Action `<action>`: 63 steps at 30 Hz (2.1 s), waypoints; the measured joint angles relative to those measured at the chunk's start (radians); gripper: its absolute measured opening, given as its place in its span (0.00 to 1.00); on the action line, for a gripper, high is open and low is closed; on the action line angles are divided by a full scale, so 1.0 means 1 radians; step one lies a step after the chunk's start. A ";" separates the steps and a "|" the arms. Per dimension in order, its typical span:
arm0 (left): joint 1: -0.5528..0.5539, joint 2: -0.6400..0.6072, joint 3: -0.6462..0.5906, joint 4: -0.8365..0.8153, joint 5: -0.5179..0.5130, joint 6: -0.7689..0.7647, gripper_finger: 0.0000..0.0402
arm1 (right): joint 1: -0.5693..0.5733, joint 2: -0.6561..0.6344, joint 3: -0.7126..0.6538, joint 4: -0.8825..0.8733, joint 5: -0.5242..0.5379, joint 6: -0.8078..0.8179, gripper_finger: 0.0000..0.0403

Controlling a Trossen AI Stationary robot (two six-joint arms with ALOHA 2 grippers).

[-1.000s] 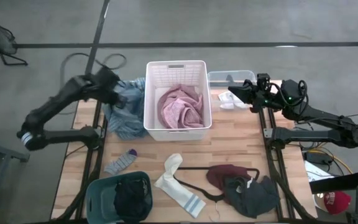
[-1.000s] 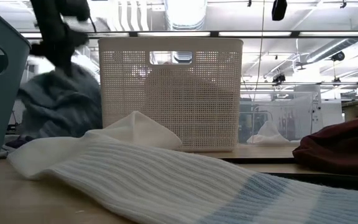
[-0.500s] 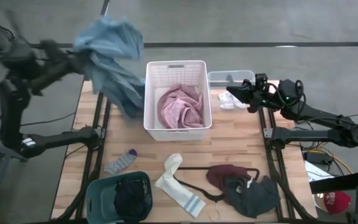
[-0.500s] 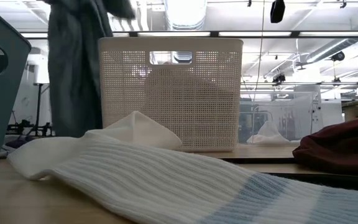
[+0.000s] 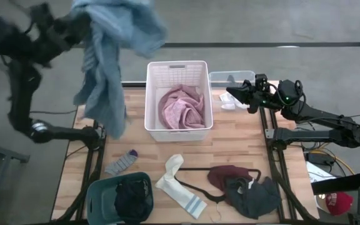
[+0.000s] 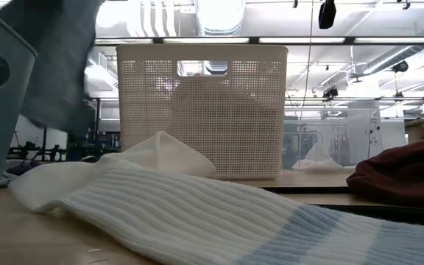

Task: Pick & Place Cloths
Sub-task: Put the blue towel into the white laundry basket

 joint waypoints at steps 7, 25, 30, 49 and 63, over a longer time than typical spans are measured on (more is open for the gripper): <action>-0.024 0.173 0.030 0.336 0.116 -0.267 0.02 | 0.000 0.000 0.000 0.000 0.000 0.000 0.02; -0.117 0.523 0.301 0.746 0.066 -0.473 0.03 | 0.000 0.034 0.000 -0.007 -0.003 0.003 0.02; -0.124 0.546 0.279 0.922 0.036 -0.546 0.03 | 0.000 0.033 0.000 -0.006 -0.003 0.001 0.02; -0.263 0.636 0.225 0.745 0.321 -0.333 0.03 | 0.001 0.031 0.000 -0.006 -0.014 0.003 0.02; -0.183 0.381 0.017 -0.213 0.347 0.326 0.03 | 0.001 -0.013 0.000 -0.004 -0.040 0.002 0.02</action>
